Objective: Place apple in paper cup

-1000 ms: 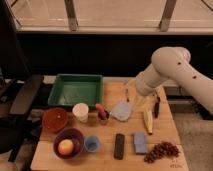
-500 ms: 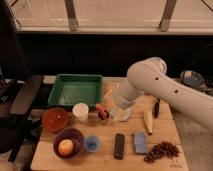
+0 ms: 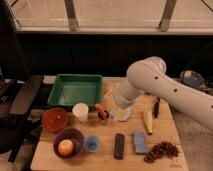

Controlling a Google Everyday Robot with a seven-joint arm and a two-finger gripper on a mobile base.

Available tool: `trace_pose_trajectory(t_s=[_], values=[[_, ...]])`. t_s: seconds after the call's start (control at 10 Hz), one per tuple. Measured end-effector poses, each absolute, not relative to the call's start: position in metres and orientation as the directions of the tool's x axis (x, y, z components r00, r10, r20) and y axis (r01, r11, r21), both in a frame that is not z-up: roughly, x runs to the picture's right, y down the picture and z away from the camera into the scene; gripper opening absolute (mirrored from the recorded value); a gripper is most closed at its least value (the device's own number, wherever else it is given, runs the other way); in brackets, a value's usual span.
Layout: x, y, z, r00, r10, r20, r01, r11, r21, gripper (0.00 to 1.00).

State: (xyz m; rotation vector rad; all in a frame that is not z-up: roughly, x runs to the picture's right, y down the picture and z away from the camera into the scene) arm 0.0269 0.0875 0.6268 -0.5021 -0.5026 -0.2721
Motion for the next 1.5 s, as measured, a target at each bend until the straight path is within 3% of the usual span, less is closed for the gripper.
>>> trace_pose_trajectory(t_s=[0.5, 1.0, 1.3, 1.5], values=[[-0.056, 0.108, 0.635, 0.728, -0.215, 0.651, 0.54, 0.766, -0.35, 0.66], [-0.131, 0.161, 0.641, 0.569, -0.191, 0.8, 0.65, 0.7, -0.296, 0.66], [-0.143, 0.196, 0.648, 0.542, -0.152, 0.827, 0.651, 0.698, -0.298, 0.66], [-0.143, 0.195, 0.648, 0.543, -0.151, 0.826, 0.649, 0.7, -0.299, 0.66]])
